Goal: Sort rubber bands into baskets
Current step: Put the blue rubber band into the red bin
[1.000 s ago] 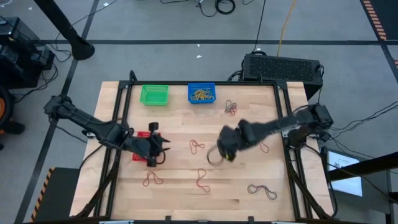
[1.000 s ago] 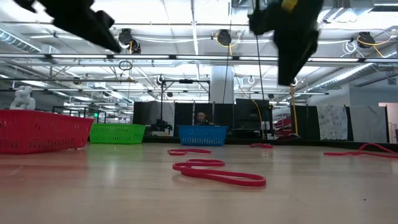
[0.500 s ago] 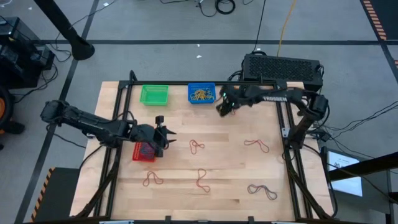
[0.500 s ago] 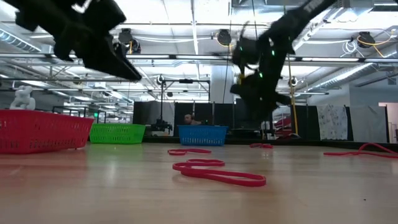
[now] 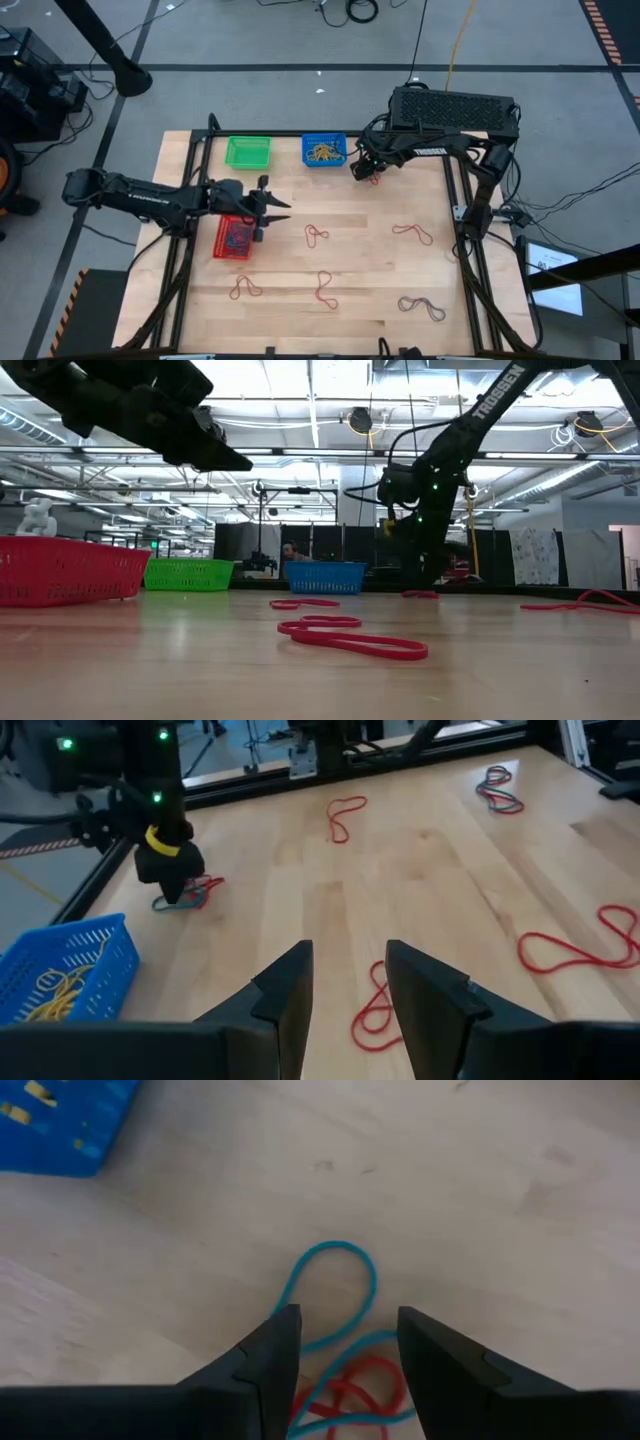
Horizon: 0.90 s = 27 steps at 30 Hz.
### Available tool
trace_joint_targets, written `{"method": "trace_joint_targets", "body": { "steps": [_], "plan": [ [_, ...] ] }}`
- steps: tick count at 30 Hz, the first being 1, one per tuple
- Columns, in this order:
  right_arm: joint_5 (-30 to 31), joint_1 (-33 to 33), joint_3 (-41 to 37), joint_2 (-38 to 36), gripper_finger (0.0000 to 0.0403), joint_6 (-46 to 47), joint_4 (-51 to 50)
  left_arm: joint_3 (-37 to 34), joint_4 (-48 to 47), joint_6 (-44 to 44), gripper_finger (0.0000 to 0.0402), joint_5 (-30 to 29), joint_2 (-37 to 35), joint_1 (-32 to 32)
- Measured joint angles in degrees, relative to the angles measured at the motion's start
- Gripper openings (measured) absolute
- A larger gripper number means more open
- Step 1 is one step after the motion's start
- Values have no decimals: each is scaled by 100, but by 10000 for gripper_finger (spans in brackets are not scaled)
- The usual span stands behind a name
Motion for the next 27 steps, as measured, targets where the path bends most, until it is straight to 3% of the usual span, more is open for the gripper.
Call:
{"method": "trace_joint_targets", "body": {
  "steps": [6, 12, 18, 27],
  "plan": [
    [-150, -4, 32, 162, 139, -94, -35, -2, 55, 104, 136, 171, 0, 277],
    [-422, -4, 73, 181, 17, -484, 3, -2, 66, 97, 136, 418, 0, 494],
    [-446, 19, 352, 17, 2, -818, -429, -2, 59, 87, 136, 451, 0, 556],
    [-273, 275, 397, -1281, 0, -940, -566, -4, 123, 33, 136, 883, 0, 555]
  ]
}}
